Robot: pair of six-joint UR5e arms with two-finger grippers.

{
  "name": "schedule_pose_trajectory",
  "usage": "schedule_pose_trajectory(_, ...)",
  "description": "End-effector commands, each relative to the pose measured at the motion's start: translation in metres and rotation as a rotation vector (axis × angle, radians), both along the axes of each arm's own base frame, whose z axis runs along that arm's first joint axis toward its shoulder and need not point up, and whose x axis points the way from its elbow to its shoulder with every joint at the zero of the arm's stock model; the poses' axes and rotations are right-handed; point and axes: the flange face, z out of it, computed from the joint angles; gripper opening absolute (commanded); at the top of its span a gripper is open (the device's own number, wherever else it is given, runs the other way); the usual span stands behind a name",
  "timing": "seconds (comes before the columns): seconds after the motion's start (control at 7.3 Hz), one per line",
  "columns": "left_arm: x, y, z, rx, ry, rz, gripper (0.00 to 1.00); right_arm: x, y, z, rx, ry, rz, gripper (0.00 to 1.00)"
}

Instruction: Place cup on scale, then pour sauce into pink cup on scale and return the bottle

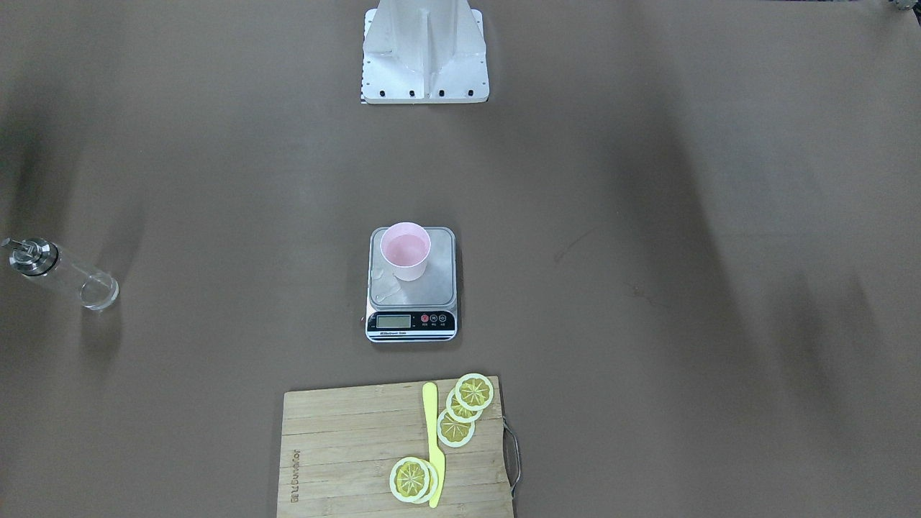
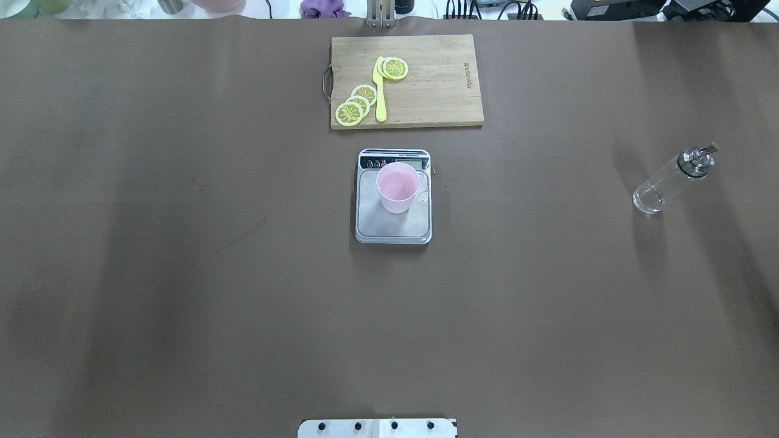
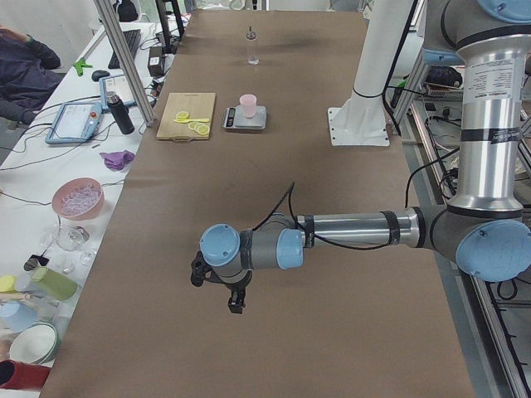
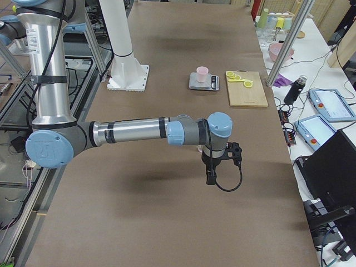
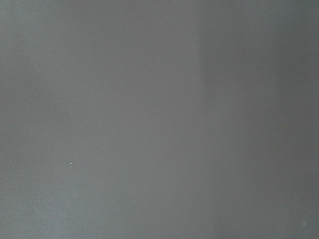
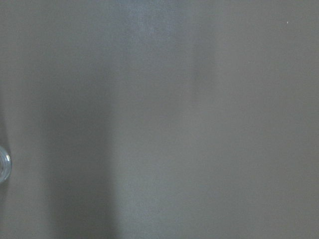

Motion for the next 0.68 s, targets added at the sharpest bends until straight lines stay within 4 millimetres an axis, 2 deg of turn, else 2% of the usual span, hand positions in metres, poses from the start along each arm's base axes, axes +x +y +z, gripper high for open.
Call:
schedule_pose_trajectory(0.0, 0.0000, 0.0002, 0.0009, -0.002, -0.001, 0.000, 0.98, 0.0001, 0.0017, 0.0024, -0.005, 0.000, 0.000, 1.00)
schedule_pose_trajectory(0.55, -0.0003, 0.0005, 0.0027, -0.006, -0.006, 0.000, 0.98, 0.0016, 0.0079, 0.0110, -0.018, 0.015, 0.000, 1.00)
